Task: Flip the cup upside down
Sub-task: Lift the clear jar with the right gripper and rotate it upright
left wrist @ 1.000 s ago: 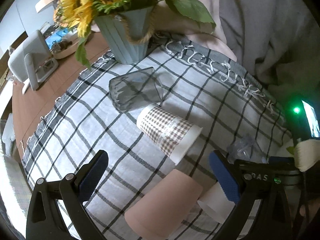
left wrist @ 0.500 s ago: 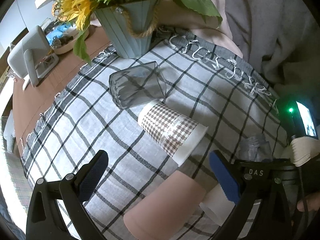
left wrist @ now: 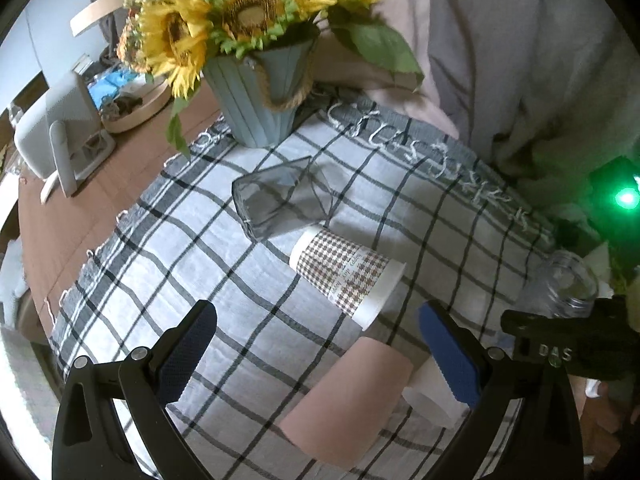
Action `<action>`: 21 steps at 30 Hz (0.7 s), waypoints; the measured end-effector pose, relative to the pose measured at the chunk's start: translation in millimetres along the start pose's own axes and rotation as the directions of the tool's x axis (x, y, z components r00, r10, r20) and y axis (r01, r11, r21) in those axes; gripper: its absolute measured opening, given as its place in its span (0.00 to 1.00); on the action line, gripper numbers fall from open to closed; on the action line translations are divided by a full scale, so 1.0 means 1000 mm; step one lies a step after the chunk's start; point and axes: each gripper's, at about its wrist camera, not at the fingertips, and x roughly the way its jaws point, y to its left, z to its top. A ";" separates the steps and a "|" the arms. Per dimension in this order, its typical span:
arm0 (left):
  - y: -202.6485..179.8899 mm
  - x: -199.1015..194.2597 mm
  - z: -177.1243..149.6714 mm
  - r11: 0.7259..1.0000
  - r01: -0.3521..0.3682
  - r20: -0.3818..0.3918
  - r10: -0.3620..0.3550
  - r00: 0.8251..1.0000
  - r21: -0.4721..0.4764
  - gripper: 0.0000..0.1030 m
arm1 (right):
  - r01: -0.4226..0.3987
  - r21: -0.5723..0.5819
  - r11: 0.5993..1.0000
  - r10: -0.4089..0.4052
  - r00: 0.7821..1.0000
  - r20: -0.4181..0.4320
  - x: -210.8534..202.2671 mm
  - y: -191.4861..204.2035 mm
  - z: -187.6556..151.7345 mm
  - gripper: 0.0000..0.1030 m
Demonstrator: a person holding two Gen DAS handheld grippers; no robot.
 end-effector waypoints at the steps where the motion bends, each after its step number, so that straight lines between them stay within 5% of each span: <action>1: 0.002 -0.004 0.000 1.000 0.005 0.009 -0.005 1.000 0.010 1.00 | 0.007 0.006 1.000 -0.007 1.000 0.014 -0.010 -0.001 -0.005 0.69; 7: 0.019 -0.030 -0.004 0.994 0.036 0.061 -0.042 0.997 0.103 1.00 | 0.006 0.048 0.999 -0.011 0.996 0.091 -0.058 -0.018 -0.046 0.69; 13: 0.051 -0.051 -0.015 0.973 0.052 0.108 -0.078 0.991 0.226 1.00 | -0.088 0.120 0.989 0.067 0.983 0.172 -0.096 0.022 -0.090 0.69; 21: 0.114 -0.063 -0.046 0.919 0.013 0.166 -0.085 0.982 0.393 1.00 | -0.245 0.203 0.948 0.205 0.958 0.199 -0.093 0.082 -0.136 0.69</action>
